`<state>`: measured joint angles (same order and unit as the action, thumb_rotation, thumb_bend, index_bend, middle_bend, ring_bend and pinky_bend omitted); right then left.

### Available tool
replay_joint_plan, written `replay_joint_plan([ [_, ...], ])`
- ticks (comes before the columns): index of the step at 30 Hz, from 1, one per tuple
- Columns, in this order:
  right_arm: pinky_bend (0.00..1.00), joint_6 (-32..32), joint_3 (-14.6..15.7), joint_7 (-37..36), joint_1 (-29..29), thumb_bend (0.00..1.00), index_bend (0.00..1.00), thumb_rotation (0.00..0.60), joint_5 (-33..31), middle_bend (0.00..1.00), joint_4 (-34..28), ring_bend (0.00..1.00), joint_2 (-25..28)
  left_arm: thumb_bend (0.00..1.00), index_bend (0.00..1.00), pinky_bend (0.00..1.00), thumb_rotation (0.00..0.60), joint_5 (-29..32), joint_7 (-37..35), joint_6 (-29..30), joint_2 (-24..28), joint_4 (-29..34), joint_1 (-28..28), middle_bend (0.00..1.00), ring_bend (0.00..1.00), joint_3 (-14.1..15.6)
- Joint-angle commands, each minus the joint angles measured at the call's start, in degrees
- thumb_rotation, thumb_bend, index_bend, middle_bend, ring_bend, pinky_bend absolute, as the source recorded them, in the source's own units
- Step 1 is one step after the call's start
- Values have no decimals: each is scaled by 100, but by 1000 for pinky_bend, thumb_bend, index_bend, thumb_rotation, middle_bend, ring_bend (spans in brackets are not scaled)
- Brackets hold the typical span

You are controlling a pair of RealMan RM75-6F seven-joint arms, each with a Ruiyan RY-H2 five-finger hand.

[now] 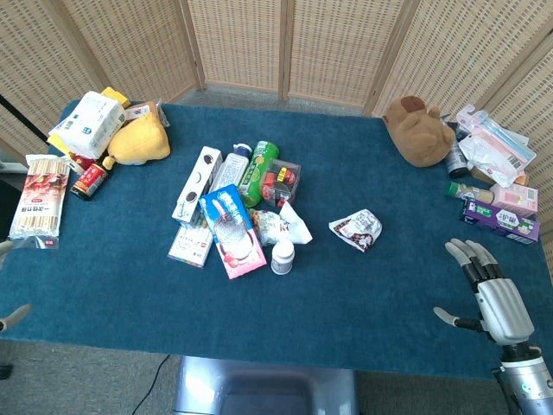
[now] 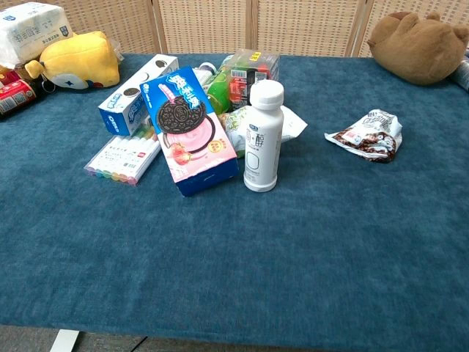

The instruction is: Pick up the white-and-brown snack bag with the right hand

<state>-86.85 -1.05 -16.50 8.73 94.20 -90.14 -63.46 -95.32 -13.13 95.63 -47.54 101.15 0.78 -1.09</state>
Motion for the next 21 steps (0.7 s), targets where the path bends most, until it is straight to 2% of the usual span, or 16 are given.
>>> replay_joint_plan([
  [1, 0, 32, 11, 8, 6, 69, 0, 600, 1, 0, 0, 0, -10, 0, 191, 0, 600, -56, 17, -7, -1, 32, 23, 0, 0, 4],
  [8, 0, 300, 21, -58, 113, 70, 0, 600, -64, 0, -12, 0, -36, 0, 190, 0, 600, -247, 154, 58, -20, 91, 33, 0, 0, 25],
  [14, 0, 1318, -65, -80, 676, 67, 0, 600, -265, 0, -230, 0, 126, 0, 189, 0, 600, -440, 404, 114, -7, 177, 10, 0, 0, 77],
  [21, 0, 2422, -446, 431, 1415, 68, 0, 600, -895, 0, -313, 0, -93, 0, 187, 0, 600, -343, 311, 13, -16, 201, 54, 0, 0, 76],
])
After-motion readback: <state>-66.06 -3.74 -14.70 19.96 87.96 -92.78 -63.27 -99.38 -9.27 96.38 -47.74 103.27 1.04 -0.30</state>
